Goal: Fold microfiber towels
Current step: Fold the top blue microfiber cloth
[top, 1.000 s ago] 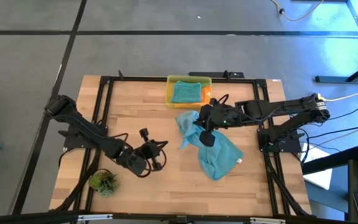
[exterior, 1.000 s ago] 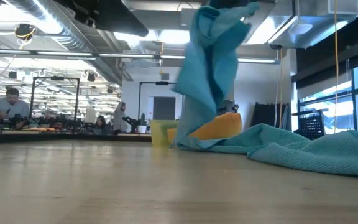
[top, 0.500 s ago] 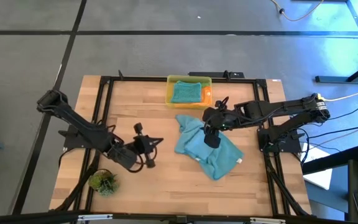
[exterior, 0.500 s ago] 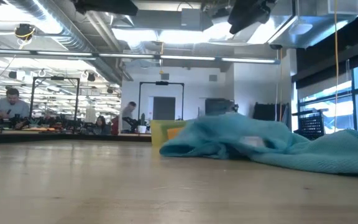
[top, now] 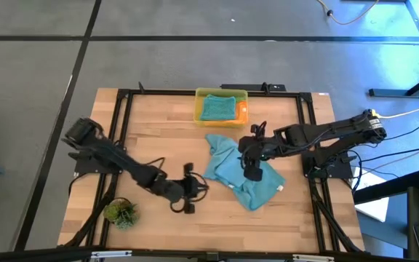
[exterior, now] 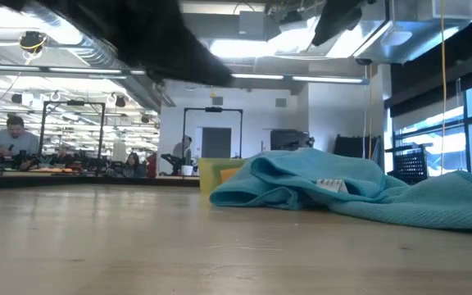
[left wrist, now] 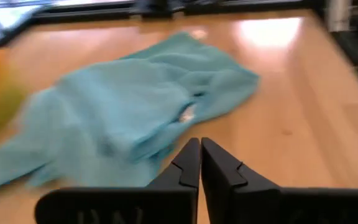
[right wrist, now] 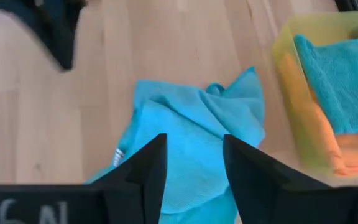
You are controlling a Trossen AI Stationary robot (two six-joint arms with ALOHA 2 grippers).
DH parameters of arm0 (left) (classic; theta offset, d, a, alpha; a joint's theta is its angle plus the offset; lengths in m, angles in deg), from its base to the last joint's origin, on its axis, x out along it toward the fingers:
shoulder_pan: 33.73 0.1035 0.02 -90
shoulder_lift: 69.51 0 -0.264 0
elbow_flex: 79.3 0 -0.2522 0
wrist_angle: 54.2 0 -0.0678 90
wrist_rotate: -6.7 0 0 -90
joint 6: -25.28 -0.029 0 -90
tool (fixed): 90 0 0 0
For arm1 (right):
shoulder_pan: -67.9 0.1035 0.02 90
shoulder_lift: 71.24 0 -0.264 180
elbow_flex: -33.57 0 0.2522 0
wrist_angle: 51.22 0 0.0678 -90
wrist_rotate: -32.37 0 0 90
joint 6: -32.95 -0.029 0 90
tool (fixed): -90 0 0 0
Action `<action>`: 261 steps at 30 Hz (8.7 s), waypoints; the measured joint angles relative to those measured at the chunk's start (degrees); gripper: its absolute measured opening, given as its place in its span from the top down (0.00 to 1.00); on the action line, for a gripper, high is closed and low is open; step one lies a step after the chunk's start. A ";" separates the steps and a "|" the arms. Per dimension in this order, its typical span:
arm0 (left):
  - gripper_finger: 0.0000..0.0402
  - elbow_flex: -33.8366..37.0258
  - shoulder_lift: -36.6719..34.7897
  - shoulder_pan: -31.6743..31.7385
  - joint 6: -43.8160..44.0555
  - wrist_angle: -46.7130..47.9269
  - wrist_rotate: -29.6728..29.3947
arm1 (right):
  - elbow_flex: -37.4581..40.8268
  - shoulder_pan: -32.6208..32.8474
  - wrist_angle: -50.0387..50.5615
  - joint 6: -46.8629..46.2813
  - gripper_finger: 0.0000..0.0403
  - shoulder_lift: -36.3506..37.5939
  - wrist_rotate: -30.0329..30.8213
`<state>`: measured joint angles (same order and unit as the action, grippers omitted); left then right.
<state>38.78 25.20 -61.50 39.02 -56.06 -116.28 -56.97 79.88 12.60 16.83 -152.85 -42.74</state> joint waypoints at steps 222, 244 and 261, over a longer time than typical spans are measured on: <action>1.00 -11.56 -20.58 1.56 9.87 44.59 -18.66 | 4.60 11.09 -60.69 37.74 0.46 -29.46 40.99; 1.00 -11.56 -20.58 1.62 9.68 44.26 -18.11 | 4.56 9.65 -66.63 41.91 0.46 -29.46 43.62; 1.00 -12.89 -20.58 2.09 9.67 44.15 -18.52 | 8.20 9.56 -64.25 38.46 0.46 -29.46 40.79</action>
<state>25.89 4.62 -59.41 48.70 -11.90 -134.80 -48.78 89.44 -51.66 55.28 -182.31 -1.96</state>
